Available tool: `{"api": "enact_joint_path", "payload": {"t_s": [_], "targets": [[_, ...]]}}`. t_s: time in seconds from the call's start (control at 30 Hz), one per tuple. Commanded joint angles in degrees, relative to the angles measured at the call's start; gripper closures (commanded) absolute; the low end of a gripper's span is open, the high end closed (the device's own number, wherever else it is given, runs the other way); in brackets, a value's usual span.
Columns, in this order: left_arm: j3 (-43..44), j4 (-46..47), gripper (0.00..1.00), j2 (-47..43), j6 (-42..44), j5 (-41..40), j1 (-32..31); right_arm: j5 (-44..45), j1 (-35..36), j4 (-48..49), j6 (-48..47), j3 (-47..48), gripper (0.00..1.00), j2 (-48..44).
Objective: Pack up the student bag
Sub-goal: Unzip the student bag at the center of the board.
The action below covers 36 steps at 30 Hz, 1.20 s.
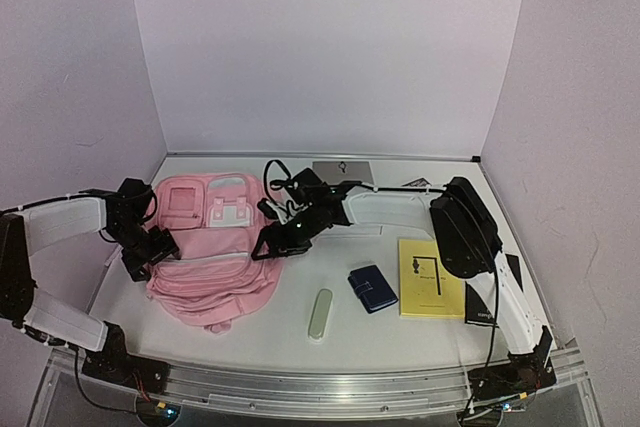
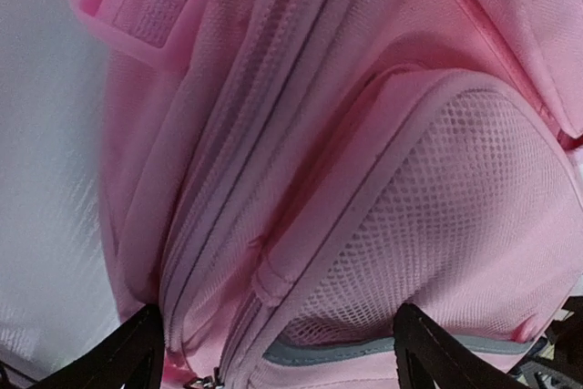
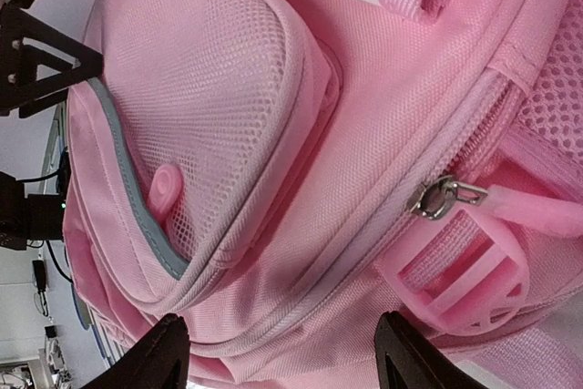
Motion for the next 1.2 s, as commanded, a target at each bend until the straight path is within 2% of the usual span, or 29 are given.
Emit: {"api": "enact_joint_path", "payload": {"t_s": [0.0, 0.23, 0.27, 0.33, 0.5, 0.7, 0.93, 1.17], "targets": [[-1.2, 8.8, 0.36, -0.2, 0.3, 6.0, 0.0, 2.2, -0.3, -0.9, -3.0, -1.6, 0.29, -5.8], [2.2, 6.1, 0.87, -8.2, 1.4, 5.3, 0.0, 2.9, -0.2, -1.7, -5.2, -1.9, 0.28, -7.7], [3.0, 5.3, 0.93, -9.1, 1.6, 5.1, 0.0, 3.2, -0.2, -1.9, -5.7, -1.8, 0.28, -8.0], [4.6, 3.8, 0.99, -10.3, 2.2, 4.8, -0.1, 4.0, -0.1, -2.4, -7.2, -1.4, 0.26, -8.6], [7.6, 2.9, 1.00, -11.6, 2.9, 6.5, 0.0, 7.7, 1.5, -4.9, -13.6, 0.4, 0.20, -10.2], [10.5, 4.0, 1.00, -11.7, 3.3, 10.7, 0.0, 15.6, 5.9, -8.0, -24.5, 1.8, 0.07, -12.6], [11.0, 7.0, 1.00, -12.1, 2.5, 16.2, -0.1, 22.1, 10.0, -8.7, -27.3, 7.5, 0.09, -10.9], [8.7, 11.3, 1.00, -12.9, -0.3, 21.1, 0.0, 24.9, 13.4, -8.8, -29.4, 14.9, 0.13, -5.9]]}}
